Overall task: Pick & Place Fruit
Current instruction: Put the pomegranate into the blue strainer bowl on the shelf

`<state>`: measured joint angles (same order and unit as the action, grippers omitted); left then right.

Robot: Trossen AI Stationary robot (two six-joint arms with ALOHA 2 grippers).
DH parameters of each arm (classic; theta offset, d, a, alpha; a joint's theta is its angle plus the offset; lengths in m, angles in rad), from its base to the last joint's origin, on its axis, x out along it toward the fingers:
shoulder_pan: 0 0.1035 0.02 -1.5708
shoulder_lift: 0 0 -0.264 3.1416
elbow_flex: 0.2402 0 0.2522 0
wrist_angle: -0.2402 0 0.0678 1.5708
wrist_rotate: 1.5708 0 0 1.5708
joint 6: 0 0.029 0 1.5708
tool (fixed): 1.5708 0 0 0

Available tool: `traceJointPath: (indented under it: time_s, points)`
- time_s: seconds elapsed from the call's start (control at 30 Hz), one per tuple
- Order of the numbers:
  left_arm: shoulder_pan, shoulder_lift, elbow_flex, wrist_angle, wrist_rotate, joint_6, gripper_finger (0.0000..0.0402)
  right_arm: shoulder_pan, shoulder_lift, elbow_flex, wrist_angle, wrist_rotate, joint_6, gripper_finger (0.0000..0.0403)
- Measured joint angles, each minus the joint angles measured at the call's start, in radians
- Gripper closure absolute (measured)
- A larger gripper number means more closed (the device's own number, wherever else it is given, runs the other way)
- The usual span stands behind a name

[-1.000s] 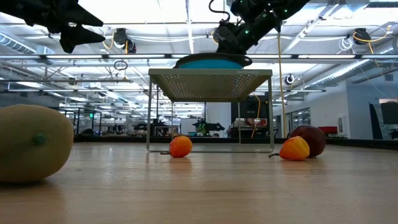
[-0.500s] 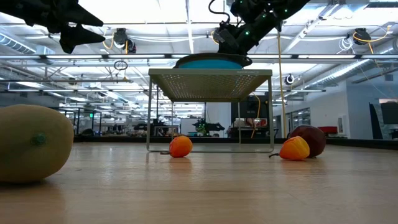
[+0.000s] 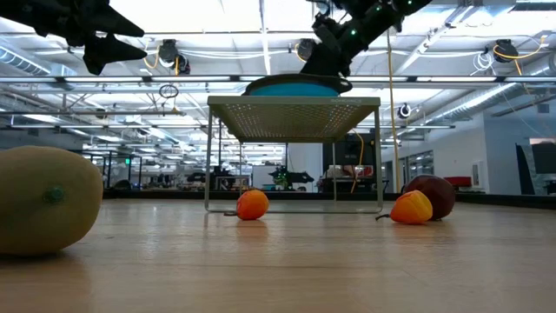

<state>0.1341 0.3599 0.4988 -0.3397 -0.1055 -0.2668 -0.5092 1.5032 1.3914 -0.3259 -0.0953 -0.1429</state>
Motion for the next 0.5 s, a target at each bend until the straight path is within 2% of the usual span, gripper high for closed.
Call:
traceJointPath:
  time_s: [0.23, 0.5]
  points:
    - [0.000, 0.000, 0.000, 0.000, 0.001, -0.001, 0.0167, 0.060, -0.068, 0.000, -0.038, 0.084, 0.026, 0.0138]
    - [0.000, 0.000, 0.000, 0.000, 0.003, -0.002, 0.0167, 0.176, -0.132, 0.000, -0.117, 0.181, 0.063, 0.0203]
